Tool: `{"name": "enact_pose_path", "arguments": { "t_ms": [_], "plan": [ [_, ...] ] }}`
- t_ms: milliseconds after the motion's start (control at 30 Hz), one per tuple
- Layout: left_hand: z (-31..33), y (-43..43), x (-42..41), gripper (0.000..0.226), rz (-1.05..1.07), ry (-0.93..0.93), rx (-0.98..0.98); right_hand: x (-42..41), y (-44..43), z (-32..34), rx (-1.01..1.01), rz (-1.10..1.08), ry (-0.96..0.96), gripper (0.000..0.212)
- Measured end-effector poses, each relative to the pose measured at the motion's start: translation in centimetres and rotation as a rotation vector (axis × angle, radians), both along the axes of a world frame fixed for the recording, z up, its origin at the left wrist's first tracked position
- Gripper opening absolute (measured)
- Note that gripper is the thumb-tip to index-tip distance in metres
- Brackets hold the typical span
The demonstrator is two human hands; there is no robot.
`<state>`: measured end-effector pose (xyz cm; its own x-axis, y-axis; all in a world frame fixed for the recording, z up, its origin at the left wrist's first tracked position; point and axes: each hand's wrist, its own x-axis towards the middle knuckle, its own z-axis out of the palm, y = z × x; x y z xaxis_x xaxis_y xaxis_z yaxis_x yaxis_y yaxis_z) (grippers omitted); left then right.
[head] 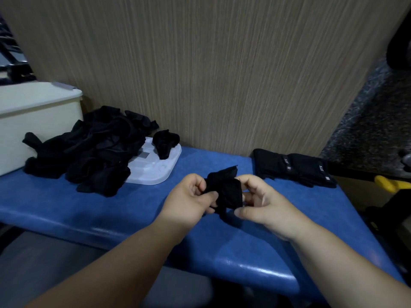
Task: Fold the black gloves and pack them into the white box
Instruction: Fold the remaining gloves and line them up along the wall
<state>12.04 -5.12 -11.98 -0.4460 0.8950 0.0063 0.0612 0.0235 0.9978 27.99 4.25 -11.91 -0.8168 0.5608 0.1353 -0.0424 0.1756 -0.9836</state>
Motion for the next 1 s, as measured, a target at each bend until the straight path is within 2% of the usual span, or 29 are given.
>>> {"name": "enact_pose_path", "arguments": {
  "t_ms": [267,367,433,533,667,767,900,967,1000],
  "plan": [
    [0.2,-0.1,0.4,0.026,0.033,-0.029,-0.008,0.1,0.2,-0.1,-0.121,0.046,0.126,0.057],
    [0.3,-0.2,0.6,0.027,0.045,-0.035,-0.023,0.1,0.0,0.2,-0.089,0.022,0.103,0.053],
    [0.4,-0.2,0.6,0.028,0.048,-0.056,-0.018,-0.1,-0.3,0.4,-0.057,-0.069,0.110,0.037],
    [0.5,-0.3,0.7,0.028,0.050,-0.072,-0.019,-0.2,-0.3,0.6,0.040,-0.203,0.107,0.019],
    [0.4,-0.4,1.2,0.031,0.007,-0.002,-0.004,-0.1,0.0,0.1,0.268,-0.440,-0.022,0.036],
    [0.0,-0.3,1.4,0.032,-0.050,0.066,0.012,0.0,-0.2,0.2,0.506,-0.587,-0.114,0.036],
    [-0.3,-0.4,1.3,0.031,-0.164,0.077,-0.003,0.4,-0.1,0.4,0.634,-0.635,-0.141,0.039],
    [0.2,-0.5,1.4,0.029,-0.140,0.017,-0.042,0.5,0.1,0.3,0.669,-0.603,-0.112,0.042],
    [0.3,-0.5,1.3,0.035,-0.103,-0.006,-0.075,0.6,0.2,0.3,0.684,-0.578,-0.095,0.044]
  ]
}}
